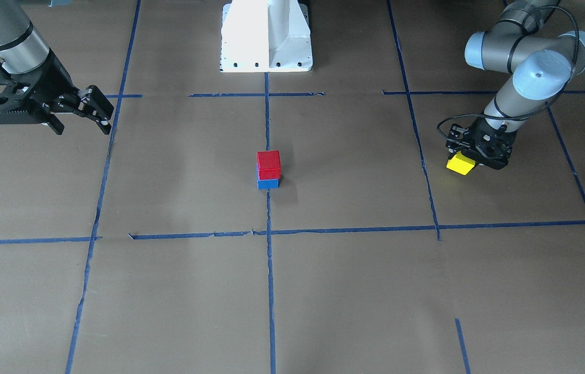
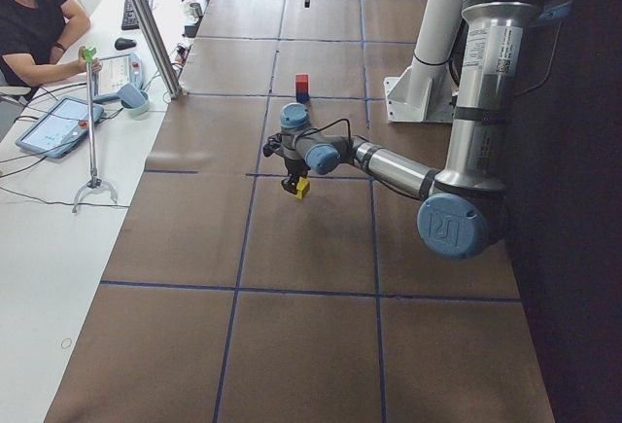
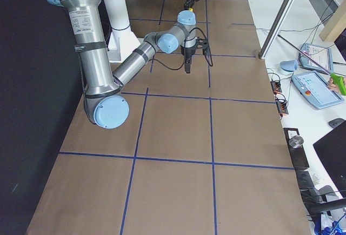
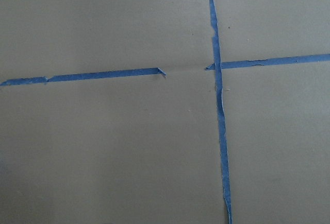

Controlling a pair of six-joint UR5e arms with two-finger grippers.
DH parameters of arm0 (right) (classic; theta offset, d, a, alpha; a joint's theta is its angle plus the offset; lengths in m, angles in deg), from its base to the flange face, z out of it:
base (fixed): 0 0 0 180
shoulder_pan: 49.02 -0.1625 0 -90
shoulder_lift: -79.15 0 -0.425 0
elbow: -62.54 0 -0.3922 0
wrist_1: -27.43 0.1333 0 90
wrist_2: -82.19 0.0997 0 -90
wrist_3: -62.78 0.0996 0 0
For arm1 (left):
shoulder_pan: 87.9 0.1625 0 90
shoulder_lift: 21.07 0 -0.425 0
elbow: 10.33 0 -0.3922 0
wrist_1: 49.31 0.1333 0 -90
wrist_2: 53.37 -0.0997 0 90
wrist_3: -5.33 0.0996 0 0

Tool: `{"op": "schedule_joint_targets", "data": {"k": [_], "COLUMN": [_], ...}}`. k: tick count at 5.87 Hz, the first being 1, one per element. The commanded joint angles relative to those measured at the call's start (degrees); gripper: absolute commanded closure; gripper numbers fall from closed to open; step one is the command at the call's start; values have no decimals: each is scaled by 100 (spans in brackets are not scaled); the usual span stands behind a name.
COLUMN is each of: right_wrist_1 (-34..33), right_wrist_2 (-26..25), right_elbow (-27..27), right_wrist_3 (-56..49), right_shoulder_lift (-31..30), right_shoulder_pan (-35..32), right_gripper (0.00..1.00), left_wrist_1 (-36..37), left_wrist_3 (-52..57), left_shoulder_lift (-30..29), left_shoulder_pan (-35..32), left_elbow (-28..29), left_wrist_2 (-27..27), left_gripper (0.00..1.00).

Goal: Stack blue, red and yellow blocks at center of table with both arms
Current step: 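Carry the yellow cube with the left gripper above the red cube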

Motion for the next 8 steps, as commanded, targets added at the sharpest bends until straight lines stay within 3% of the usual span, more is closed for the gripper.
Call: {"op": "schedule_joint_targets", "data": {"k": [1, 2, 3, 5, 8], "right_wrist_1": [0, -9, -17, -9, -9], "right_wrist_2": [66, 153, 545, 619, 602], "right_elbow": [5, -12, -56, -100, -100], "right_wrist_3": [-43, -104, -375, -483, -483], "right_shoulder_lift": [2, 2, -24, -42, -50], "right_shoulder_pan": [-67, -233, -443, -524, -516], "right_gripper": [0, 0, 0, 0, 0], "left_wrist_1": [1987, 2022, 2075, 2076, 2076], "left_wrist_3": [-1115, -2254, -2735, -3703, -4242], "left_shoulder_lift": [-1676, -2312, -2910, -3966, -4454], "left_shoulder_pan": [223, 756, 848, 1103, 1533], "left_elbow": [-361, -214, 31, 829, 1299], "left_wrist_2": [11, -24, -42, -330, -796], "left_gripper": [94, 95, 96, 96, 95]}}
